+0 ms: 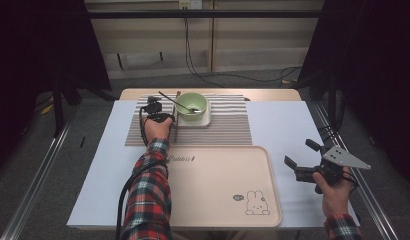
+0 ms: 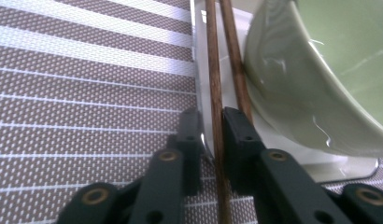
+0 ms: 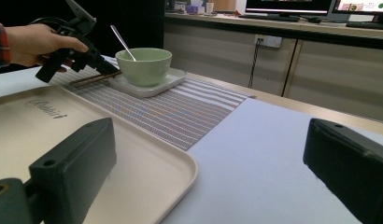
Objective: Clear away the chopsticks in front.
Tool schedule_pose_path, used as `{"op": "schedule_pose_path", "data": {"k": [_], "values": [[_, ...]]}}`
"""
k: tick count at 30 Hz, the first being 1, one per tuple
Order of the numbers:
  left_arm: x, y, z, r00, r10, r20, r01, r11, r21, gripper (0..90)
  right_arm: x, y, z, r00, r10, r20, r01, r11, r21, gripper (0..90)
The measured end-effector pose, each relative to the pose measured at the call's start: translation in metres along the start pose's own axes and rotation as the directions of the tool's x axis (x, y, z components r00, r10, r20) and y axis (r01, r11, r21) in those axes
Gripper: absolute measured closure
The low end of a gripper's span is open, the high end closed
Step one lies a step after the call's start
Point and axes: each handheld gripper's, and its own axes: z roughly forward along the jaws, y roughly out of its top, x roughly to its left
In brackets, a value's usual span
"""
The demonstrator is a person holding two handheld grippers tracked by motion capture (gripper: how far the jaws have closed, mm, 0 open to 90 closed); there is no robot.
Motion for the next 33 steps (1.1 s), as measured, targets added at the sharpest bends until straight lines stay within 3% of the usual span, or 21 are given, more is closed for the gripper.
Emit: {"op": "schedule_pose_path", "data": {"k": [4,9,12,15,25,28,30,31,32,33], "values": [[0.000,0.000,-0.001,0.9994,-0.035,-0.005,0.035,0.9994,-0.006,85.0,-0.001,0.000,0.000,1.0000,-0.004,-0.001,0.004,1.000,-0.002,1.9],[-0.001,0.002,-0.005,0.9990,-0.040,-0.021,0.039,0.9987,-0.033,85.4,-0.001,0.000,0.000,1.0000,0.005,-0.001,-0.005,1.000,-0.003,1.9],[0.001,0.003,-0.012,0.9979,-0.063,-0.015,0.063,0.9975,-0.034,85.5,-0.001,0.000,0.000,1.0000,0.003,0.001,-0.003,1.000,-0.002,1.9],[0.006,0.001,-0.023,0.9957,-0.086,-0.033,0.085,0.9959,-0.032,85.5,-0.001,0.000,-0.001,1.0000,0.005,-0.002,-0.005,1.000,-0.003,1.9],[0.020,-0.011,-0.053,0.9906,-0.136,-0.020,0.135,0.9897,-0.049,85.6,0.001,0.001,0.000,1.0000,0.005,-0.004,-0.005,1.000,-0.008,1.9],[0.026,-0.020,-0.066,0.9841,-0.177,-0.014,0.176,0.9821,-0.069,85.6,0.001,0.001,0.000,0.9999,0.010,-0.001,-0.010,1.000,-0.010,1.9],[0.028,-0.022,-0.069,0.9835,-0.180,-0.013,0.179,0.9805,-0.081,85.7,0.001,0.001,0.000,0.9999,0.012,0.003,-0.012,1.000,-0.014,1.9],[0.030,-0.024,-0.074,0.9863,-0.165,-0.003,0.164,0.9834,-0.078,85.7,0.001,0.001,0.000,0.9999,0.012,0.003,-0.012,1.000,-0.014,1.9],[0.030,-0.026,-0.076,0.9826,-0.186,-0.001,0.185,0.9781,-0.096,85.7,0.001,0.001,0.000,0.9999,0.016,0.001,-0.016,1.000,-0.015,1.9],[0.031,-0.028,-0.079,0.9830,-0.183,0.006,0.183,0.9778,-0.102,85.6,0.001,0.001,0.000,0.9999,0.011,-0.002,-0.011,1.000,-0.016,1.9]]}}
